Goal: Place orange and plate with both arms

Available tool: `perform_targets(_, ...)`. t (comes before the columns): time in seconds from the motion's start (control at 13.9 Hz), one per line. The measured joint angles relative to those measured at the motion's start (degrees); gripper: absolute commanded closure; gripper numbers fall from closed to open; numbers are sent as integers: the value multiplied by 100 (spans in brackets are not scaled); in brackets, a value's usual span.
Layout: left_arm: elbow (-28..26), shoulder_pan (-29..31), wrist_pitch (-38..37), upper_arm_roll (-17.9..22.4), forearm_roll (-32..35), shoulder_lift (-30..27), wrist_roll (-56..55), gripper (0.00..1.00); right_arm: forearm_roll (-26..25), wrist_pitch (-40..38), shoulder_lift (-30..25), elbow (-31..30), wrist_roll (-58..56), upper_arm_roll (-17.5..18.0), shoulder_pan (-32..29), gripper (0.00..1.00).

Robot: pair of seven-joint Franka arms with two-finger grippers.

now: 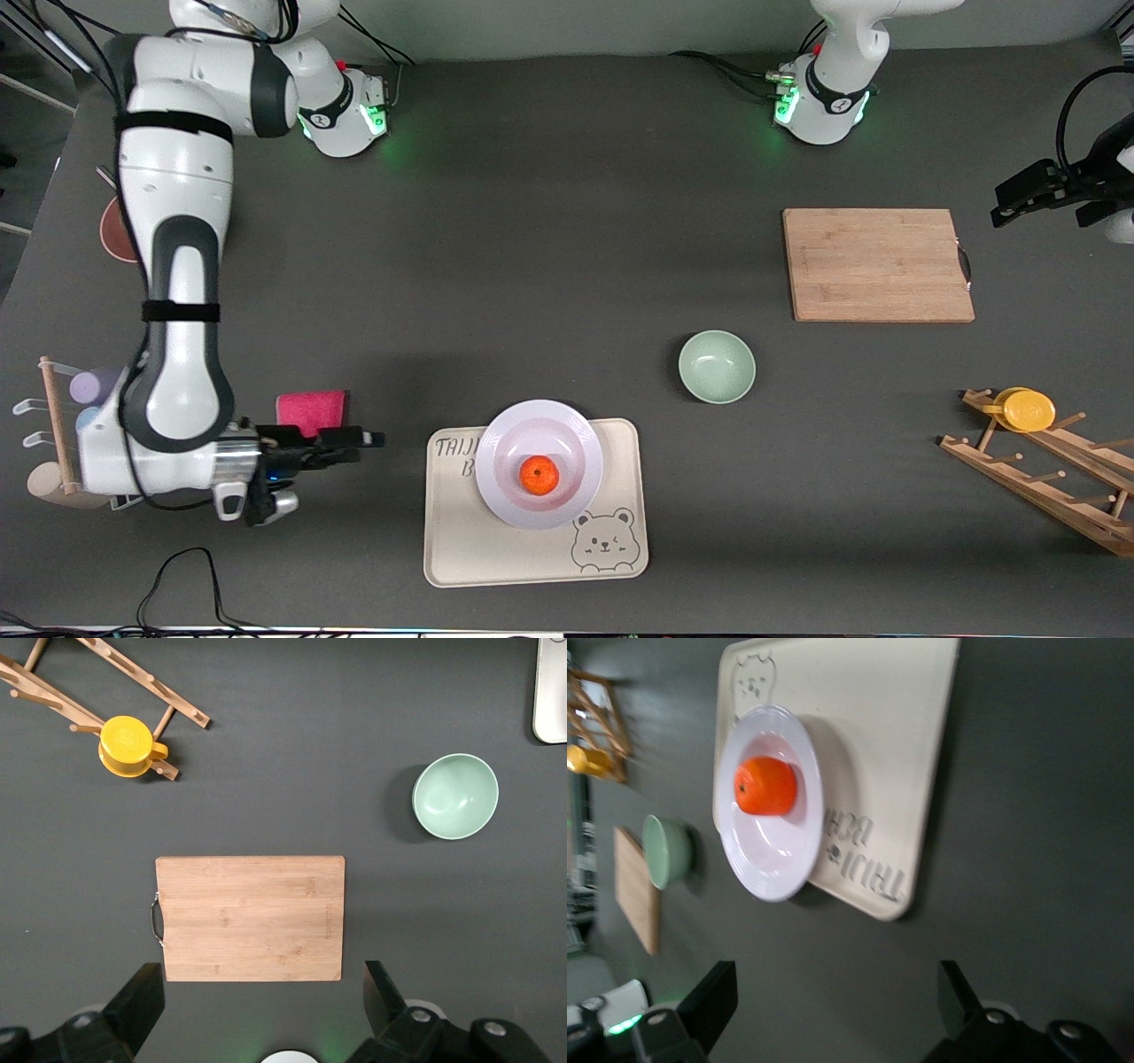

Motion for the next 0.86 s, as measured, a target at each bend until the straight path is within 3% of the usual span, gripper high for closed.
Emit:
perform_targets(0.29, 0, 5, -1, 6, -3, -9, 0, 0, -1951, -163, -1305, -476, 314, 15, -161, 0)
perform_targets(0.5, -1, 6, -6, 7, -5, -21, 0, 0, -3019, -510, -2248, -807, 837, 71, -190, 0)
perform_targets(0.65, 0, 7, -6, 8, -6, -22, 0, 0, -3773, -575, -2752, -968, 1200, 404, -295, 0)
perform_targets(0.86, 3, 7, -6, 9, -7, -26, 0, 0, -4671, -645, -3440, -1313, 1847, 1247, -710, 0)
